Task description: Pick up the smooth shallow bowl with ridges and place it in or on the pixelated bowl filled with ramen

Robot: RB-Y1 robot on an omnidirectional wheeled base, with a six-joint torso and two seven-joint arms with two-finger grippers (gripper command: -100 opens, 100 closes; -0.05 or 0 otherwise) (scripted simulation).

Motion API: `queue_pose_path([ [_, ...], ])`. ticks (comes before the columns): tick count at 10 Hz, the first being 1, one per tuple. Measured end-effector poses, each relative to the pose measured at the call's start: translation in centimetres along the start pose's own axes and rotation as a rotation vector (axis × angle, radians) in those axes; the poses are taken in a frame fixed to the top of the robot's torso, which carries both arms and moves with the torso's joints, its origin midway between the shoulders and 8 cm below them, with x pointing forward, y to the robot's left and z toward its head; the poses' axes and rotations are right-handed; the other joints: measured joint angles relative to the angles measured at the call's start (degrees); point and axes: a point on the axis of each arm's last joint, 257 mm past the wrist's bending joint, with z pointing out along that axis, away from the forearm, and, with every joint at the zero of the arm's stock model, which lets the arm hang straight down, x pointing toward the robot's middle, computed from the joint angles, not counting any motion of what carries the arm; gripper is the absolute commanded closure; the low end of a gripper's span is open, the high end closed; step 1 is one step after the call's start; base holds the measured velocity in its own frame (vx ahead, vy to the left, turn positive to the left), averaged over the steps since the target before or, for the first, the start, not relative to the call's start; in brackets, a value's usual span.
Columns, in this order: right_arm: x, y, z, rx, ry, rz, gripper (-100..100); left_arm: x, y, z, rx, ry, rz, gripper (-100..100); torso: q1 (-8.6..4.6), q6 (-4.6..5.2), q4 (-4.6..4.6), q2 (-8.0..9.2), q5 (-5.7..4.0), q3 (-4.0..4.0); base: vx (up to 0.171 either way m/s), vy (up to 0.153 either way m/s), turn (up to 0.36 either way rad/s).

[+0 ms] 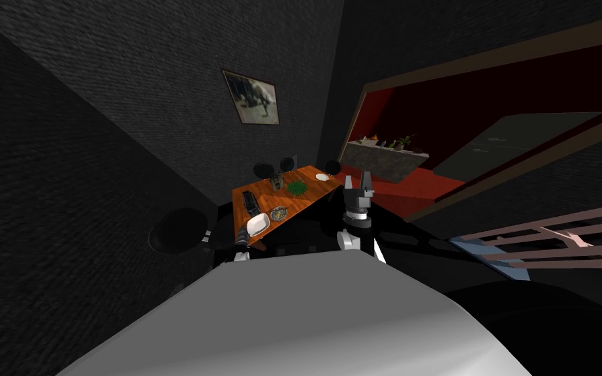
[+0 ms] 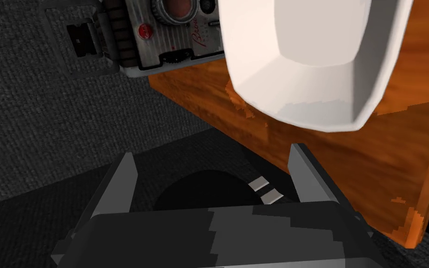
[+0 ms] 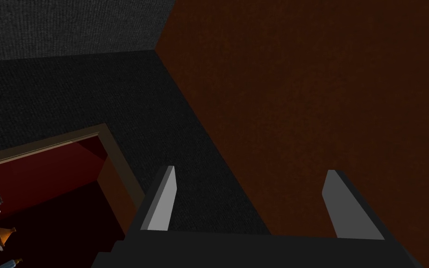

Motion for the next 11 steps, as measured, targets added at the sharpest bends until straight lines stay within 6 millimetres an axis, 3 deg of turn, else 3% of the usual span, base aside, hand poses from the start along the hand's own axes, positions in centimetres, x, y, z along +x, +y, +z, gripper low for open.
queue_pose_path([
  [7,0.0,0.0,0.0,0.0,0.0,0.0,0,-0.4,6.3,-0.4,-0.149,-0.034,-0.036,-100,0.08,0.0,0.01,0.01,0.01,0.01,0.038,-0.029,0.023],
  [11,0.0,0.0,0.0,0.0,0.0,0.0,0,0.8,9.5,-0.9,-0.226,-0.041,-0.061,-100,0.11,0.0,0.0,-0.03,0.02,-0.01,0.054,-0.016,0.024],
])
